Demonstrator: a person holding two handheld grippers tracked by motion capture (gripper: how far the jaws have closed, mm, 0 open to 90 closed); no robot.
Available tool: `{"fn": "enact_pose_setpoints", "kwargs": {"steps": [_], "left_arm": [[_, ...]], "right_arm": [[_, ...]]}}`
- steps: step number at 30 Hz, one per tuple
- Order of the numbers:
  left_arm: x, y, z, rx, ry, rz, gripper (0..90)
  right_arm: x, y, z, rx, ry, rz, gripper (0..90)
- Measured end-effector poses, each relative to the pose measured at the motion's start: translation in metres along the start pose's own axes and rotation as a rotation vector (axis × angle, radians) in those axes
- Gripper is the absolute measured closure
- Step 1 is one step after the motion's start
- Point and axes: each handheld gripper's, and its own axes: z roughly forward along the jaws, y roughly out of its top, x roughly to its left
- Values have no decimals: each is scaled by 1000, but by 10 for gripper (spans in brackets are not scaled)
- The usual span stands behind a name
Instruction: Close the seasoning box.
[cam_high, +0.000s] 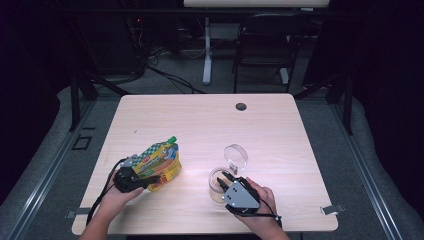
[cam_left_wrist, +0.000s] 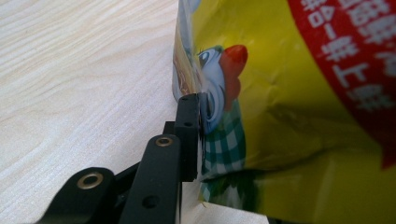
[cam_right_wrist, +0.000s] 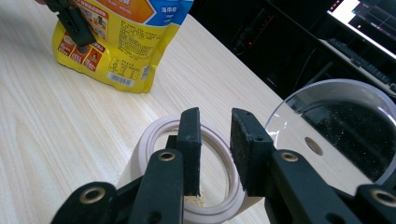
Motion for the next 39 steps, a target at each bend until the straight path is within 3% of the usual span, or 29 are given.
{"fn": "enact_pose_setpoints", "kwargs": {"steps": [5, 19, 24, 39], "left_arm": [[0, -1, -2, -12, -4, -5, 635], [-3, -3, -6, -31, 24, -10, 522], [-3, -6, -9, -23, 13, -7, 493], [-10, -14, -22, -61, 30, -10, 480]], "right_arm": [[-2, -1, 1, 2, 14, 21, 711], [-10, -6, 2, 5, 45, 87, 641], [-16, -6, -3, -6, 50, 117, 622], [-46, -12, -25, -36, -6, 228, 577]]}}
